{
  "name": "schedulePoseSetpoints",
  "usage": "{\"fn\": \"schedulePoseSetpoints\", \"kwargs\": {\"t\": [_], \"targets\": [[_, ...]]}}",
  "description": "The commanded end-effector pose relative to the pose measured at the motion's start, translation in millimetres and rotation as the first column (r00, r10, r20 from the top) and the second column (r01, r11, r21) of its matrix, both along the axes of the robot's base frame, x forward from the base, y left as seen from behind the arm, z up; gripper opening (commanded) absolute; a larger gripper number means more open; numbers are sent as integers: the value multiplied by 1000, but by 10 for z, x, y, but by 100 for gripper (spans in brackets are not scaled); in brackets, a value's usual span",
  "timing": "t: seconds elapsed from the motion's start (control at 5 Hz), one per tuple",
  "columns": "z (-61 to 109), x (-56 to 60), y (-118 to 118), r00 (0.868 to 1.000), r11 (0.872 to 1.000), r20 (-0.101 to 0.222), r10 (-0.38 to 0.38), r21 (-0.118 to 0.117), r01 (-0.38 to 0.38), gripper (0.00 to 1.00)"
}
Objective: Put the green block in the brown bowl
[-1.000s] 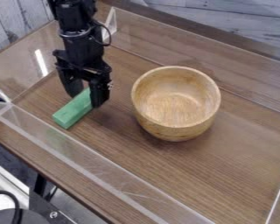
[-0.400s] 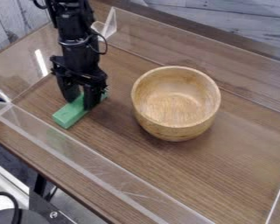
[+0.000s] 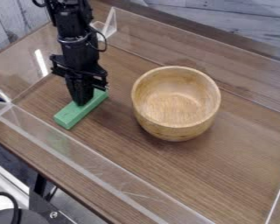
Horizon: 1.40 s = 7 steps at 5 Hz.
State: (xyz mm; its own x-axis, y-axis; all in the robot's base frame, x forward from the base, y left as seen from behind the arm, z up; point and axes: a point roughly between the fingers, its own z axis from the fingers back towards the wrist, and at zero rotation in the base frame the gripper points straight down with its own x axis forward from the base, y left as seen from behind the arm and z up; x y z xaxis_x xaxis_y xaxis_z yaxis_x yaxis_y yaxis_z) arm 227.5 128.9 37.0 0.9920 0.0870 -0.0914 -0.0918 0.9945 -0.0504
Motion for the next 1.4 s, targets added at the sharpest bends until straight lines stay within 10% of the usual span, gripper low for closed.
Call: {"fn": "schedulePoseSetpoints", "kwargs": {"t": [0.0,0.4,0.6,0.8,1.2], "targets": [[316,141,37,997,1000,80,-3,31,1,0],[863,313,-46,987,1000,161,-8,26,3,0],[684,264,-48,988,1000,152,-13,26,9,0],[534,213,-7,992,999,121,-21,31,17,100],[243,122,91,997,999,69,-33,46,30,100]]}}
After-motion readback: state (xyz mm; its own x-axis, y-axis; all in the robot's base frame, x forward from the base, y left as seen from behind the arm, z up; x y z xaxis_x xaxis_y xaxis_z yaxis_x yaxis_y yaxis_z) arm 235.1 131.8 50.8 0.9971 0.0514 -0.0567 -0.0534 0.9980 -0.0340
